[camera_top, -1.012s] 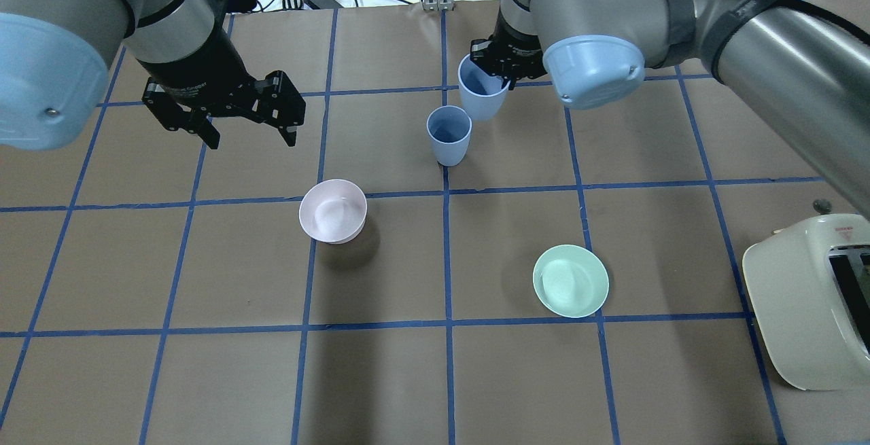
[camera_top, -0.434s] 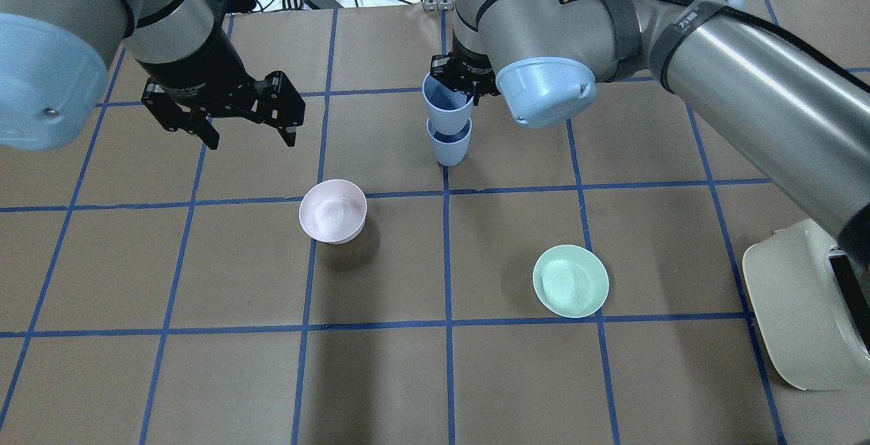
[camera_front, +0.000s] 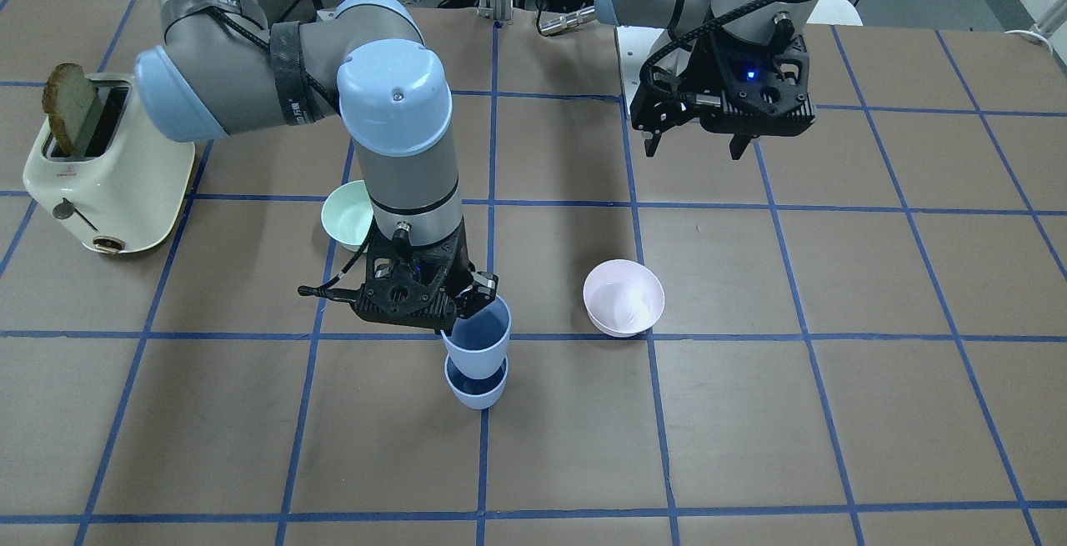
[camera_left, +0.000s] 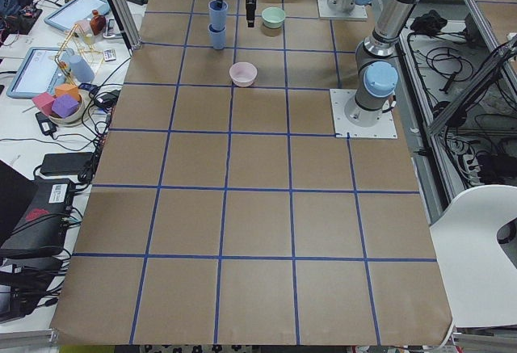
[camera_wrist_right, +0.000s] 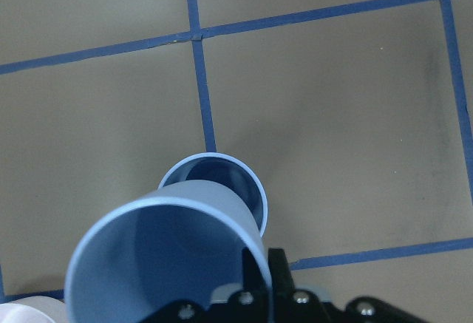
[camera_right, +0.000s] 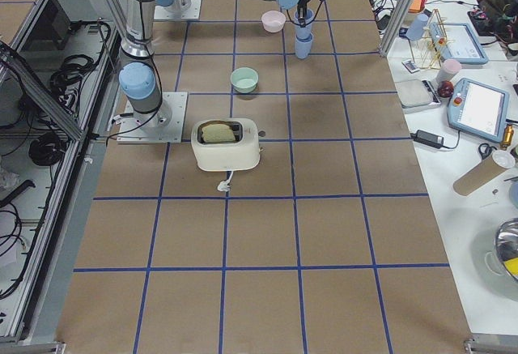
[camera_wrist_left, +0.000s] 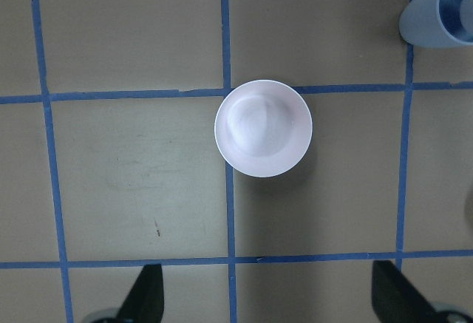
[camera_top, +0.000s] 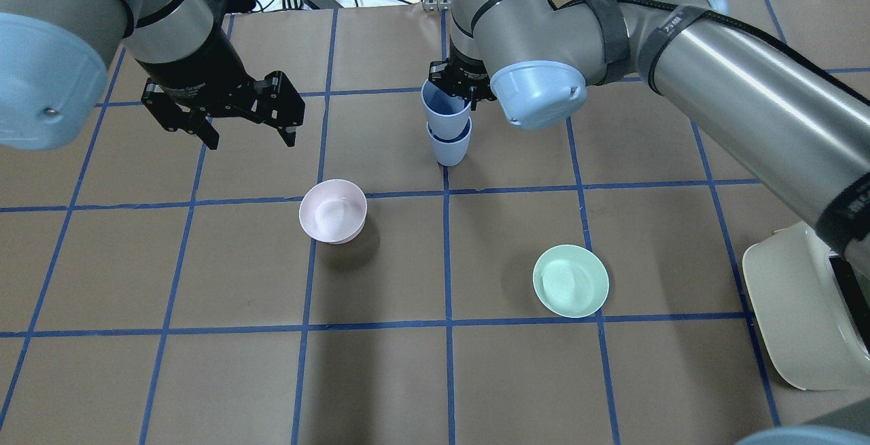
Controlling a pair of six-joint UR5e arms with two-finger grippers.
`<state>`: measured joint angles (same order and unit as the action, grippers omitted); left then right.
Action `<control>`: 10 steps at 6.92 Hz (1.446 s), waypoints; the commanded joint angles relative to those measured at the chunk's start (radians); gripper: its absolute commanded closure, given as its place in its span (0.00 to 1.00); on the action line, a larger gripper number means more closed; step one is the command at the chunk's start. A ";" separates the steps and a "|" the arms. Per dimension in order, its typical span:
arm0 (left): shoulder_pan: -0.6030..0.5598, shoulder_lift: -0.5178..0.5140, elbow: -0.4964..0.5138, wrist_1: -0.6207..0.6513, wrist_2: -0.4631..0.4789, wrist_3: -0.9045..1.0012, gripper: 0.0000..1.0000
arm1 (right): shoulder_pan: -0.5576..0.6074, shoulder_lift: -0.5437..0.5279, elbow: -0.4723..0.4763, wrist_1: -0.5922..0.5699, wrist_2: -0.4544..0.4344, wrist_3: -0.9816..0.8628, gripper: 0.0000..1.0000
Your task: Stack blue cups with both arms
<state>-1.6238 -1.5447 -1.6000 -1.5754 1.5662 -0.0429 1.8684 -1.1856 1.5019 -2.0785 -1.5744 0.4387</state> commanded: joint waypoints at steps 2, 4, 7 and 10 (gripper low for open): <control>-0.001 0.000 0.000 0.000 0.000 0.000 0.00 | 0.000 0.027 -0.002 -0.005 0.002 0.000 0.57; -0.001 0.000 0.000 0.000 0.000 0.000 0.00 | -0.020 0.018 -0.015 -0.003 -0.004 -0.021 0.00; -0.001 0.000 0.000 0.000 0.000 0.000 0.00 | -0.189 -0.054 -0.184 0.371 -0.004 -0.207 0.00; -0.002 0.002 0.000 0.000 0.000 0.000 0.00 | -0.299 -0.237 -0.132 0.506 -0.035 -0.547 0.00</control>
<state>-1.6248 -1.5434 -1.6000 -1.5754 1.5662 -0.0430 1.5969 -1.3436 1.3414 -1.6461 -1.6099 -0.0015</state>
